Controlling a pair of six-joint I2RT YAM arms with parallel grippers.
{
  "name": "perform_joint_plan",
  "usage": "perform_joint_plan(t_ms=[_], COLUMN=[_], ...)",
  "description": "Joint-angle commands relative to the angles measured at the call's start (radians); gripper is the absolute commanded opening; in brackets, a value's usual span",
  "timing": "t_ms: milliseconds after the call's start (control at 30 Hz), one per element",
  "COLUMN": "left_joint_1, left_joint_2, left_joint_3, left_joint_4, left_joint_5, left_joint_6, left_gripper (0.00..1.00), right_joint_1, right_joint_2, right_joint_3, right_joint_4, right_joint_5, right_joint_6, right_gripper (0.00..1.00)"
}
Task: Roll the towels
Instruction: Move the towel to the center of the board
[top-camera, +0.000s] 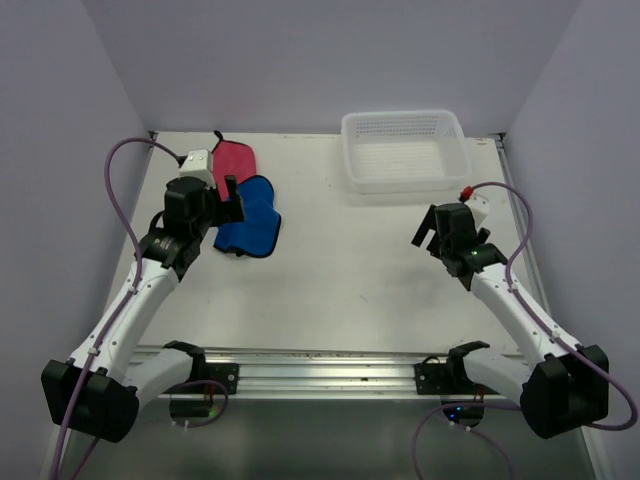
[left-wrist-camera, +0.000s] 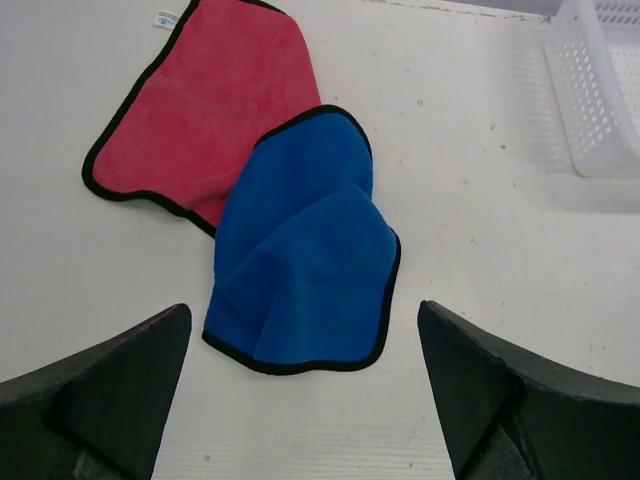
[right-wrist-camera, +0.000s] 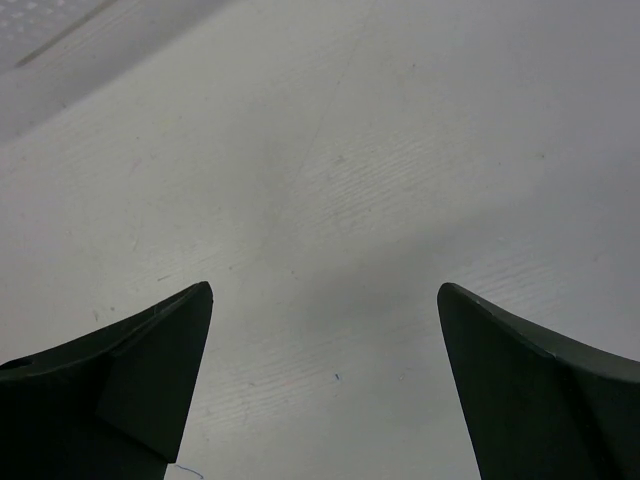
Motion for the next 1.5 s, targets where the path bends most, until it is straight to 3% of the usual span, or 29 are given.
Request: perform_joint_plan(t_ms=[0,100,200,367,433,667,833,967,1000,1100,1300,1467], left_joint_1=[0.008,0.008,0.008,0.008,0.009,0.009,0.009,0.009,0.009,0.009,0.009,0.009], left_joint_2=[-0.023,-0.031,-0.044,-0.075,-0.104,-0.158,-0.164,-0.187,-0.193,-0.216,-0.235,-0.247], left_joint_3=[0.030,0.030,0.030,0.031,0.021,0.007,0.016,0.013,0.013,0.011,0.013,0.013], left_joint_4=[0.015,0.013,0.012,0.016,0.026,0.013,-0.005,-0.007,-0.007,-0.005,-0.005,-0.005], left_joint_5=[-0.018,-0.032,-0.052,-0.059,-0.093,-0.219,-0.245,-0.274,-0.280,-0.282,-0.276,-0.273], left_joint_6=[-0.012,-0.014,-0.017,-0.021,-0.023,-0.063,-0.070,-0.072,-0.075,-0.077,-0.081,-0.083], left_gripper=[1.00,1.00,1.00,1.00,1.00,1.00,1.00,1.00,1.00,1.00,1.00,1.00], right_joint_1=[0.005,0.005,0.005,0.011,0.047,0.333,0.503,0.581,0.594,0.640,0.701,0.709], right_joint_2=[0.010,0.034,0.054,0.054,0.053,0.247,0.480,0.674,0.741,0.885,1.094,1.203], right_joint_3=[0.051,0.069,0.079,0.047,0.020,0.123,0.347,0.546,0.622,0.780,1.031,1.106], right_joint_4=[-0.018,-0.053,-0.045,0.101,0.181,0.277,0.314,0.286,0.282,0.223,0.071,0.053], right_joint_5=[0.042,0.074,-0.001,-0.390,-0.452,-0.348,-0.325,-0.318,-0.328,-0.316,-0.205,-0.158], right_joint_6=[0.031,0.000,-0.057,-0.155,-0.137,-0.091,-0.098,-0.123,-0.130,-0.166,-0.204,-0.193], right_gripper=[0.99,0.99,0.99,0.99,0.99,0.99,0.97,0.86,0.74,0.61,0.53,0.51])
